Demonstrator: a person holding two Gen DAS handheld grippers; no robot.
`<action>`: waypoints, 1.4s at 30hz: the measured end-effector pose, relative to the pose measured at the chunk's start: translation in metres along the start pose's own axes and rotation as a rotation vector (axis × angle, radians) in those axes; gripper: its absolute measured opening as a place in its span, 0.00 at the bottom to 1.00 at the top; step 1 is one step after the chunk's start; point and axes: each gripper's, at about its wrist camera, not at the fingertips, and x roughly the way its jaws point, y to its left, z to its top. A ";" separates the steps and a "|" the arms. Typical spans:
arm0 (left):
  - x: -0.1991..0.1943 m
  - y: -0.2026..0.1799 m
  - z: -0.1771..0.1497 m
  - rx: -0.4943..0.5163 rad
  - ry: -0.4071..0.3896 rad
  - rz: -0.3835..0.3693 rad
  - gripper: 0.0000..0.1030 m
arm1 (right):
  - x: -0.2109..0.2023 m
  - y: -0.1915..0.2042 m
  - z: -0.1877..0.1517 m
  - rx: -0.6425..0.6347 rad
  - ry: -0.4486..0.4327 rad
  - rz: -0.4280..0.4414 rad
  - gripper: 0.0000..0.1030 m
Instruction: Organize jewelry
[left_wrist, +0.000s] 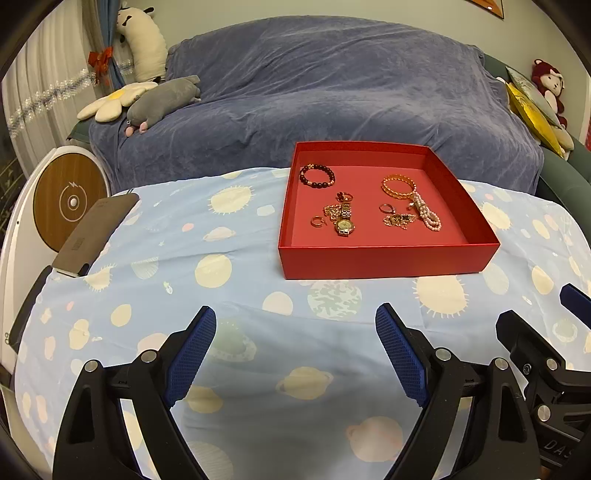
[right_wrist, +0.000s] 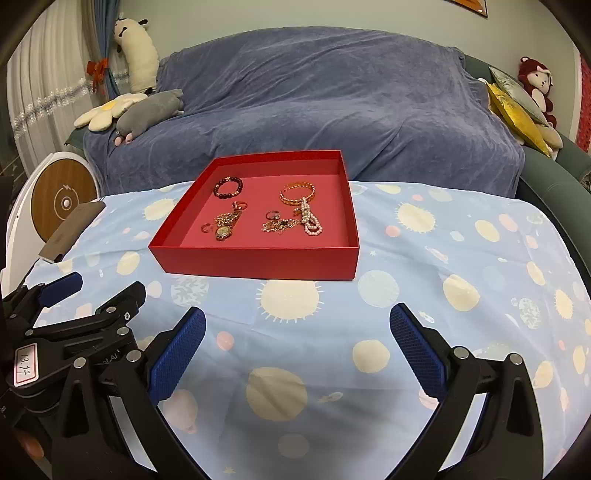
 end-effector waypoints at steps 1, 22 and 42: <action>0.000 0.000 0.000 -0.001 0.000 0.001 0.83 | 0.000 0.000 0.000 0.000 -0.001 -0.001 0.95; -0.005 -0.003 0.000 -0.009 -0.022 0.025 0.83 | -0.003 -0.002 0.000 0.007 -0.019 -0.010 0.95; -0.006 -0.002 0.000 -0.013 -0.023 0.024 0.83 | -0.003 0.001 0.001 0.011 -0.019 -0.012 0.95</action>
